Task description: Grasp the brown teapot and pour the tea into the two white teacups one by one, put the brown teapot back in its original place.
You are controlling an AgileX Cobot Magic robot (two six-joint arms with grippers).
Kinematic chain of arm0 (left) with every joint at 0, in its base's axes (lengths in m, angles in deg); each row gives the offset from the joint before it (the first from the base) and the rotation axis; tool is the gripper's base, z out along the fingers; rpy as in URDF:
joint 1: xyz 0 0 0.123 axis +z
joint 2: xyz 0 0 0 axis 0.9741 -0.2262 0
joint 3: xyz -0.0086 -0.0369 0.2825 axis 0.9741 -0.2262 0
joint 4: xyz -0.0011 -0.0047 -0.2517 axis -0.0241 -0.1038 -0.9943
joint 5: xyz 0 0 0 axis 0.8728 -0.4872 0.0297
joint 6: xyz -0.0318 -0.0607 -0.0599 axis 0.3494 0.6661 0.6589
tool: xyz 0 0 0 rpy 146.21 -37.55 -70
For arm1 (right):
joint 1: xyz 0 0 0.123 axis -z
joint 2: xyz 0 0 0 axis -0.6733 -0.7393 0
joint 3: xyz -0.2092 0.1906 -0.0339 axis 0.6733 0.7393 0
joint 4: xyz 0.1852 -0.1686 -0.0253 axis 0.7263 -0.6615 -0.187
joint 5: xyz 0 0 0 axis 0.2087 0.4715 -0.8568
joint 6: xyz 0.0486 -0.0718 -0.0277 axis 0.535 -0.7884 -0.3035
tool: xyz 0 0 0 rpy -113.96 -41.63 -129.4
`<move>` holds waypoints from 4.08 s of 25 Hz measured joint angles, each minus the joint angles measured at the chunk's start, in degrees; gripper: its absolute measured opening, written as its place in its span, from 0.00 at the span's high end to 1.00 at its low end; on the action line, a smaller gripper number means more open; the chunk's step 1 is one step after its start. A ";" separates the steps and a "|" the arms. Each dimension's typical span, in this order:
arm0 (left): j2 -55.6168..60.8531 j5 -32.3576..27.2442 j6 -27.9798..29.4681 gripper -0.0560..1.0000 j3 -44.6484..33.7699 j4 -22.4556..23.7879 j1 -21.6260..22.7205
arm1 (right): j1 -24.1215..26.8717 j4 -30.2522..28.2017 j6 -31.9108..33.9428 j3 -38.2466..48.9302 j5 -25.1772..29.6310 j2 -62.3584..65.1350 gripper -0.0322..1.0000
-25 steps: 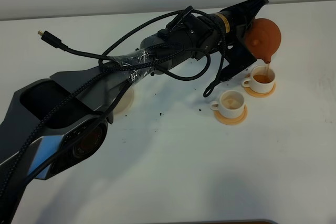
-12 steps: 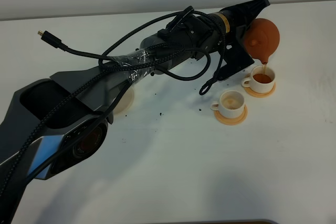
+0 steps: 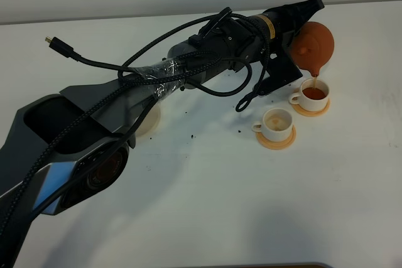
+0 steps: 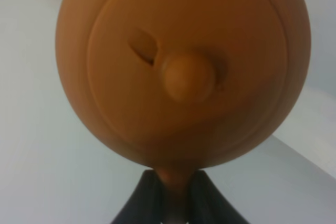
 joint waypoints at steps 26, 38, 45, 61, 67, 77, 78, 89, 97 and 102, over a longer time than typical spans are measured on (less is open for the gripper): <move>0.00 3.77 -0.17 0.84 0.00 4.35 0.00 | 0.00 0.00 0.00 0.00 0.00 0.00 0.74; 0.00 4.72 -0.17 0.84 0.00 6.02 0.00 | 0.00 0.00 0.00 0.00 0.00 0.00 0.74; 0.00 4.72 -0.17 0.84 0.00 6.24 0.00 | 0.00 0.00 0.00 0.00 0.00 0.00 0.74; 0.00 -1.54 4.41 0.84 0.00 3.12 0.00 | 0.00 0.00 0.06 0.00 0.00 0.00 0.74; 0.00 -4.39 9.41 0.84 0.00 1.25 0.00 | 0.00 0.00 0.06 0.00 0.00 0.00 0.74; 0.77 -11.03 18.88 0.84 0.00 1.25 0.12 | 0.00 0.00 0.06 0.00 0.00 0.00 0.74; 1.01 -11.42 19.66 0.84 0.00 1.25 0.12 | 0.00 0.05 0.06 0.00 0.00 0.00 0.74; 6.24 -25.28 30.13 0.84 0.00 1.25 1.88 | 0.00 0.05 0.06 0.00 0.00 0.00 0.74; 6.50 -34.72 46.60 0.84 0.00 0.91 3.51 | 0.00 0.10 0.11 0.00 0.00 0.00 0.74; 6.50 -39.97 55.89 0.84 0.00 -2.16 4.60 | 0.00 0.10 0.11 0.00 0.00 0.00 0.74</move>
